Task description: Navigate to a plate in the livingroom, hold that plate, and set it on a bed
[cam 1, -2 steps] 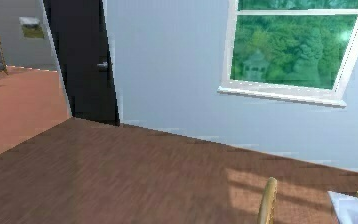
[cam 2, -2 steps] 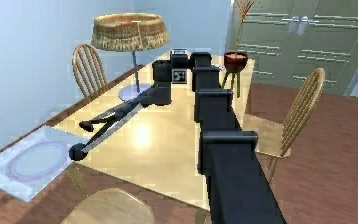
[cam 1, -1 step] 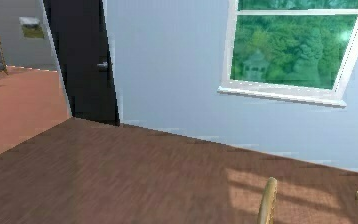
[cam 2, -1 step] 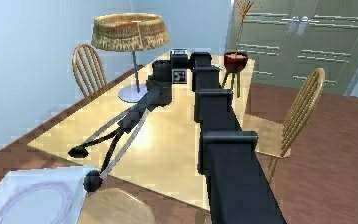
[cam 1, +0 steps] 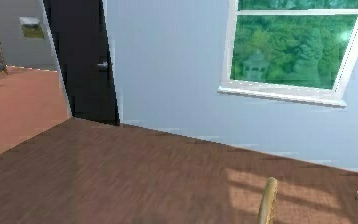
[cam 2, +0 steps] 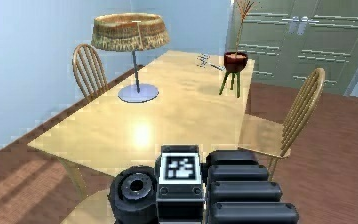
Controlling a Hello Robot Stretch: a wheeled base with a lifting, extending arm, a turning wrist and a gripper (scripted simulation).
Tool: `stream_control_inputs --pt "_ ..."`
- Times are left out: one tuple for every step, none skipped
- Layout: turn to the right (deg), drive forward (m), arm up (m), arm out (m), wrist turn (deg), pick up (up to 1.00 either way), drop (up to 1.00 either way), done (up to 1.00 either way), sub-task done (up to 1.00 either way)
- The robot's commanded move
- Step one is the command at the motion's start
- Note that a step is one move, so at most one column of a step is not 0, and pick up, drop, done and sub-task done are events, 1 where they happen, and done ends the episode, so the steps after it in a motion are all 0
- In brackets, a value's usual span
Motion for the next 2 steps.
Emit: stream_control_inputs --pt "-45.0 0.00 0.00 0.00 0.0 0.00 0.00 0.00 0.00" --pt "-45.0 0.00 0.00 0.00 0.0 0.00 0.00 0.00 0.00"
